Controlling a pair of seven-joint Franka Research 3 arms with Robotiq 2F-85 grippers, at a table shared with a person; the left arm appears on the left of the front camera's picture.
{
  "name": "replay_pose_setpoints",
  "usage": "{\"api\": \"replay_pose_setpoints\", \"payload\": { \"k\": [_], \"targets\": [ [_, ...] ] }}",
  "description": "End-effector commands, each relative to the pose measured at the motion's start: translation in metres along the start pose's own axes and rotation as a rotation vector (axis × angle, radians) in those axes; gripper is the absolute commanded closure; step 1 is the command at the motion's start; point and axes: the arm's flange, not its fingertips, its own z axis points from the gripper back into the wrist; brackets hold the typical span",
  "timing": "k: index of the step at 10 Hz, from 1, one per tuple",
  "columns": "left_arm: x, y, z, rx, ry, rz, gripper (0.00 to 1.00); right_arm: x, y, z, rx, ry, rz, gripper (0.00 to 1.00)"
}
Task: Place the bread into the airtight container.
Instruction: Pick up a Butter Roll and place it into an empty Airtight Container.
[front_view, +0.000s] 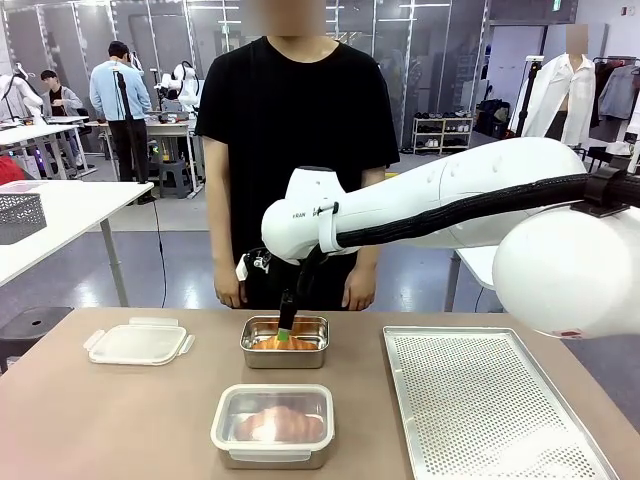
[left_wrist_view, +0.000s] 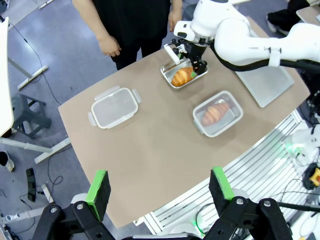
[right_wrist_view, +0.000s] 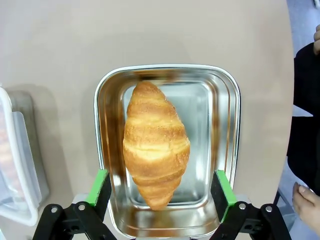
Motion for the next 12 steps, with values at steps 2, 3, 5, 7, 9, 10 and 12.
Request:
{"api": "replay_pose_setpoints", "payload": {
  "k": [2,3,5,7,9,10,12],
  "targets": [
    [0.0013,0.0007,0.0017,-0.003,0.000,-0.005,0.00,0.0035,0.0005,-0.0003,-0.008,-0.018,-0.001,0.00],
    [0.0013,0.0007,0.0017,-0.003,0.000,-0.005,0.00,0.0035,0.0005,-0.0003,-0.008,-0.018,-0.001,0.00],
    [0.0013,0.0007,0.0017,-0.003,0.000,-0.005,0.00,0.0035,0.0005,-0.0003,-0.008,-0.018,-0.001,0.00],
    [0.0013,0.0007,0.0017,-0.003,0.000,-0.005,0.00,0.0035,0.0005,-0.0003,-0.008,-0.018,-0.001,0.00],
    [0.0013,0.0007,0.0017,-0.003,0.000,-0.005,0.00,0.0035,0.0005,-0.0003,-0.008,-0.018,-0.001,0.00],
    [0.0013,0.0007,0.0017,-0.003,0.000,-0.005,0.00,0.0035,0.0005,-0.0003,-0.008,-0.018,-0.001,0.00],
    [0.0013,0.0007,0.0017,-0.003,0.000,-0.005,0.00,0.0013,0.0002,0.0002,-0.004,-0.004,0.001,0.00]
  ]
}}
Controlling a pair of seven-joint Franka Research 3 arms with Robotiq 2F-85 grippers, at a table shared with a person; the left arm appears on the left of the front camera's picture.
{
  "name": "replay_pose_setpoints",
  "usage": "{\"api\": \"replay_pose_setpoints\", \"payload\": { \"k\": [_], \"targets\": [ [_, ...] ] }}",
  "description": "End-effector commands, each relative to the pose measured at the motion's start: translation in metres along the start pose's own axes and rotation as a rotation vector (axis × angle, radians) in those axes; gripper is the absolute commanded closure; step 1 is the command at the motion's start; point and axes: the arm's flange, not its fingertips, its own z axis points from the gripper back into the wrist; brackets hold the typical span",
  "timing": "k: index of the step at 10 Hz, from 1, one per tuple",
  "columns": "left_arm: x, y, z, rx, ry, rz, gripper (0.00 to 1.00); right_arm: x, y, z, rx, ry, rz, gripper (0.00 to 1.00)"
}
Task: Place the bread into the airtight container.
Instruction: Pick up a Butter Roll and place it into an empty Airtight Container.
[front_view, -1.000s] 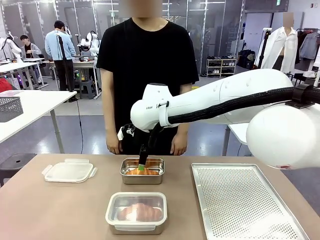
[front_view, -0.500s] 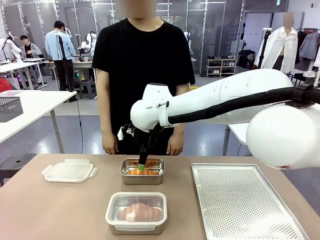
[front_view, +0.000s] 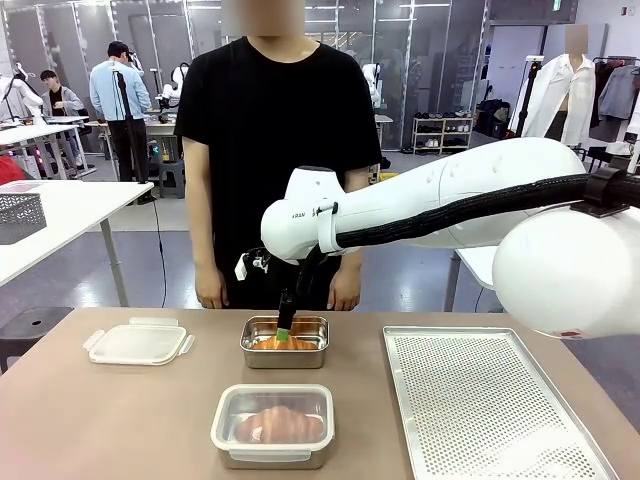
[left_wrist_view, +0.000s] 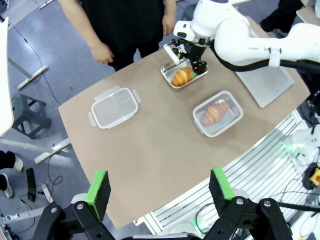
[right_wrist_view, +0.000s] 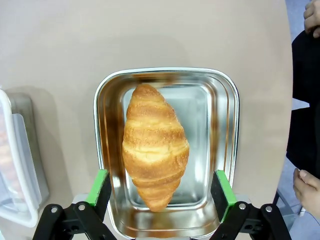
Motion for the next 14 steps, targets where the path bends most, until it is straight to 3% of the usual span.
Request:
{"api": "replay_pose_setpoints", "payload": {
  "k": [1,3,7,9,12,14],
  "targets": [
    [0.001,0.001,0.002,-0.003,0.000,-0.005,0.00,-0.003,0.005,0.014,-0.022,-0.005,0.030,0.00],
    [0.001,0.001,0.002,-0.003,0.000,-0.005,0.00,-0.028,0.007,0.069,-0.054,0.006,-0.006,0.00],
    [0.001,0.001,0.002,-0.003,0.000,-0.005,0.00,-0.101,0.023,0.185,-0.062,-0.137,-0.124,0.00],
    [0.001,0.001,0.002,-0.003,0.000,-0.005,0.00,-0.163,0.032,0.243,-0.099,-0.183,-0.266,0.00],
    [0.001,0.001,0.002,-0.003,0.000,-0.005,0.00,-0.244,0.086,0.316,-0.247,-0.304,-0.499,0.00],
    [0.001,0.001,0.002,-0.003,0.000,-0.005,0.00,-0.282,0.111,0.344,-0.312,-0.292,-0.670,0.00]
  ]
}}
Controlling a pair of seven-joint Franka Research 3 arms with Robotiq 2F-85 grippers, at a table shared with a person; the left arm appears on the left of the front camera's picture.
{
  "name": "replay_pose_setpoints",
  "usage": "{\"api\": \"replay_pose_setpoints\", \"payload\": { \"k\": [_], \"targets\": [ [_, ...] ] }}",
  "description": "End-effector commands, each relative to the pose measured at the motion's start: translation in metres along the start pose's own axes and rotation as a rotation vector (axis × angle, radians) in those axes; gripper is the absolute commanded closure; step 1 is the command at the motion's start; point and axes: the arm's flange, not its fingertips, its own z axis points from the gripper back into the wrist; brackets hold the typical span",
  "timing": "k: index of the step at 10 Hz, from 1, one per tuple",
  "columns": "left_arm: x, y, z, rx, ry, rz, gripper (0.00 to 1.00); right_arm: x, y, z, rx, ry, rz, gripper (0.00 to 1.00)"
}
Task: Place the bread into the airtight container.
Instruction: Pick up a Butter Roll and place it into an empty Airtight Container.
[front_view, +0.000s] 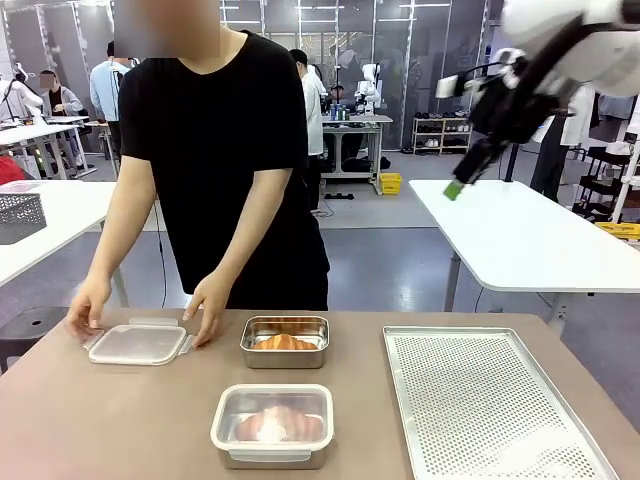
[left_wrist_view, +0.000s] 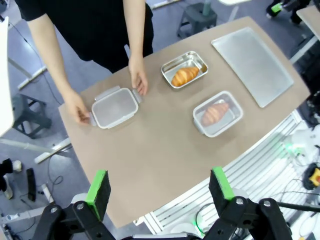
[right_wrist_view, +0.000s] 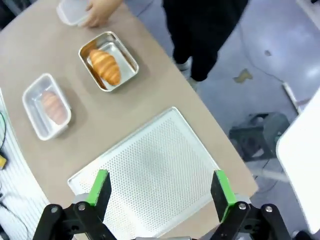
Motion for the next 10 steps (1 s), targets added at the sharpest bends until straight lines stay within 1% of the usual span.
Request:
{"api": "replay_pose_setpoints", "payload": {
  "k": [1,2,3,4,5,6,8,10],
  "targets": [
    [0.001,0.000,0.001,-0.003,0.001,-0.006,0.00,-0.034,0.018,0.016,-0.044,-0.024,-0.146,0.00],
    [0.001,0.000,0.001,-0.003,0.001,-0.006,0.00,-0.052,0.028,0.039,-0.059,-0.032,-0.173,0.00],
    [0.001,0.000,0.001,-0.003,0.001,-0.006,0.00,-0.063,0.040,0.056,-0.121,0.002,-0.169,0.00],
    [0.001,0.000,0.001,-0.003,0.001,-0.006,0.00,-0.073,0.051,0.073,-0.150,0.005,-0.206,0.00],
    [0.001,0.000,0.001,-0.003,0.001,-0.006,0.00,-0.077,0.062,0.093,-0.168,-0.012,-0.218,0.00],
    [0.001,0.000,0.001,-0.003,0.001,-0.006,0.00,-0.071,0.077,0.112,-0.207,0.005,-0.221,0.00],
    [0.001,0.000,0.001,-0.003,0.001,-0.006,0.00,-0.053,0.102,0.145,-0.243,0.040,-0.215,0.00],
    [0.001,0.000,0.001,-0.003,0.001,-0.006,0.00,-0.048,0.113,0.183,-0.187,-0.050,-0.196,0.00]
  ]
}}
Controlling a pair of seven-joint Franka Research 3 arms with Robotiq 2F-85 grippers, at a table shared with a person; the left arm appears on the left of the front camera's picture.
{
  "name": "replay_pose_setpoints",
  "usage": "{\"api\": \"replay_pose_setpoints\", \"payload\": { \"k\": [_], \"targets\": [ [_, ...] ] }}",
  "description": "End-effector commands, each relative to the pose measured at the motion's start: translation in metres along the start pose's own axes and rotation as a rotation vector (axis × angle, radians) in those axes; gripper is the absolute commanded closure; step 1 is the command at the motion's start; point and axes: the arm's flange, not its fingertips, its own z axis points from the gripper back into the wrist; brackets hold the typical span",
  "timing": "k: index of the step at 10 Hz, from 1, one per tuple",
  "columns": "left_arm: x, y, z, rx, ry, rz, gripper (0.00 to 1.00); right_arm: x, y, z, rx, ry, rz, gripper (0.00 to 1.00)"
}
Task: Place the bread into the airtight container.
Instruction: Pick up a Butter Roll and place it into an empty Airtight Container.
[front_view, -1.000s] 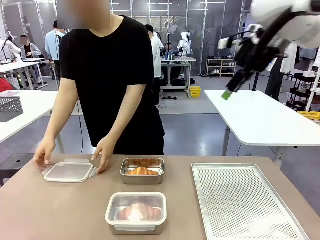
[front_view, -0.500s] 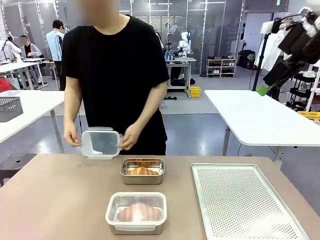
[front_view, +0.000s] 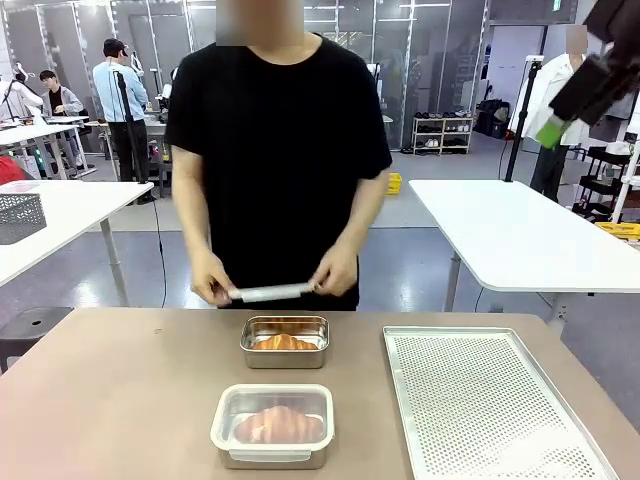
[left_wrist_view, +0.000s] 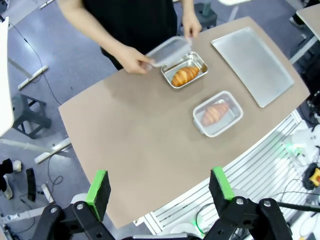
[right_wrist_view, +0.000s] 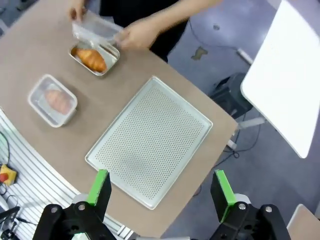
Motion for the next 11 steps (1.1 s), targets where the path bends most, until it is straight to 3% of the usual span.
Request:
{"api": "replay_pose_setpoints", "payload": {
  "k": [1,3,11],
  "targets": [
    [0.001,0.000,0.002,-0.003,0.000,-0.006,0.00,0.007,-0.001,0.024,0.049,-0.021,-0.029,0.00],
    [0.001,0.000,0.002,-0.003,0.000,-0.006,0.00,0.014,0.008,0.025,0.052,0.019,-0.009,0.00],
    [0.001,0.000,0.002,-0.003,0.000,-0.006,0.00,0.008,0.006,0.033,0.028,-0.009,0.010,0.00]
  ]
}}
